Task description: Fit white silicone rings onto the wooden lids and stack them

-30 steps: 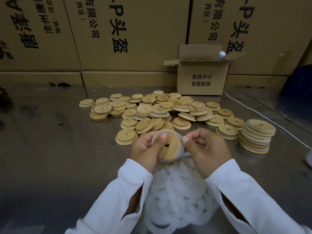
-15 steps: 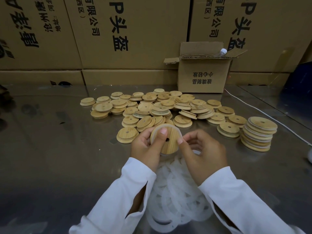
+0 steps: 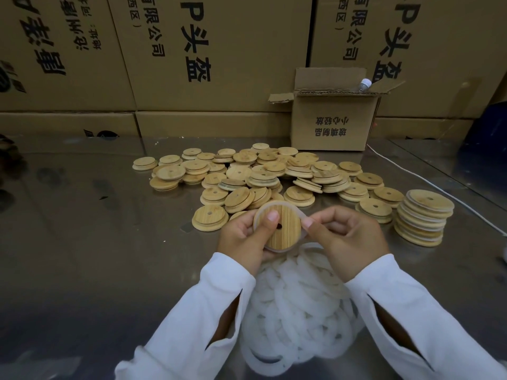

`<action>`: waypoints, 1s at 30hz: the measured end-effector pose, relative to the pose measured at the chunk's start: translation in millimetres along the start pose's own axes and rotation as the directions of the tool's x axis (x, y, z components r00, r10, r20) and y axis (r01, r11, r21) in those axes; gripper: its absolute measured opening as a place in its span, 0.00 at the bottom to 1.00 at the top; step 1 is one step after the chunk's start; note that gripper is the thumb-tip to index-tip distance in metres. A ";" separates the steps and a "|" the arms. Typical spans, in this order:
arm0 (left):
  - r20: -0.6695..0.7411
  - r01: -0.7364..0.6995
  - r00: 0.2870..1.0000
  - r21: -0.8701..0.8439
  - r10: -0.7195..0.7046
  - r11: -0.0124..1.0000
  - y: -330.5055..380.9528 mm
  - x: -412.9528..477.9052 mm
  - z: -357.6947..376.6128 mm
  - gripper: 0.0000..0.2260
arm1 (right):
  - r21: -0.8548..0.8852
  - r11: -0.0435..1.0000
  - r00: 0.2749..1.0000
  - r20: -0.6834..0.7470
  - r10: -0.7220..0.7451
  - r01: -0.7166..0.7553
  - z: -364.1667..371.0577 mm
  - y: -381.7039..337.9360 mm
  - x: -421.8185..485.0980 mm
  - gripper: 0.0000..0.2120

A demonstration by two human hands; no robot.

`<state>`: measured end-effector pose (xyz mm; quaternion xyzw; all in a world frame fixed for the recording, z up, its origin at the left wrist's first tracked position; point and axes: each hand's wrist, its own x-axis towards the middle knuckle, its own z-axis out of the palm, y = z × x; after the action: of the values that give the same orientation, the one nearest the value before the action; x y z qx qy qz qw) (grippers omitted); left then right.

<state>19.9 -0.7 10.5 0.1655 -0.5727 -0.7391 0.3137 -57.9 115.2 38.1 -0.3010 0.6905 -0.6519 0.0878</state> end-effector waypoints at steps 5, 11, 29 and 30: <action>-0.004 0.009 1.000 -0.064 -0.009 0.998 0.6 0.1 -0.7 0.07 | 0.001 1.000 1.000 0.017 0.002 -0.002 1.4 -0.1 -0.2 0.06; 0.032 0.044 0.999 -0.158 -0.039 0.986 2.1 -1.5 -0.1 0.12 | -0.060 0.998 0.997 0.062 0.038 -0.034 0.4 -0.8 1.4 0.05; 0.008 0.068 0.998 -0.186 -0.068 0.980 1.9 0.4 2.4 0.07 | 0.023 0.984 0.981 0.089 0.172 -0.174 1.9 0.1 0.7 0.03; 0.011 0.067 0.998 -0.185 -0.066 0.980 2.0 0.3 2.2 0.07 | 0.028 0.983 0.980 0.098 0.176 -0.179 1.7 0.3 0.9 0.03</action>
<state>18.9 0.5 13.0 0.1530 -0.4963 -0.7996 0.3015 -57.9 113.3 37.8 -0.2673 0.6977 -0.6387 0.1839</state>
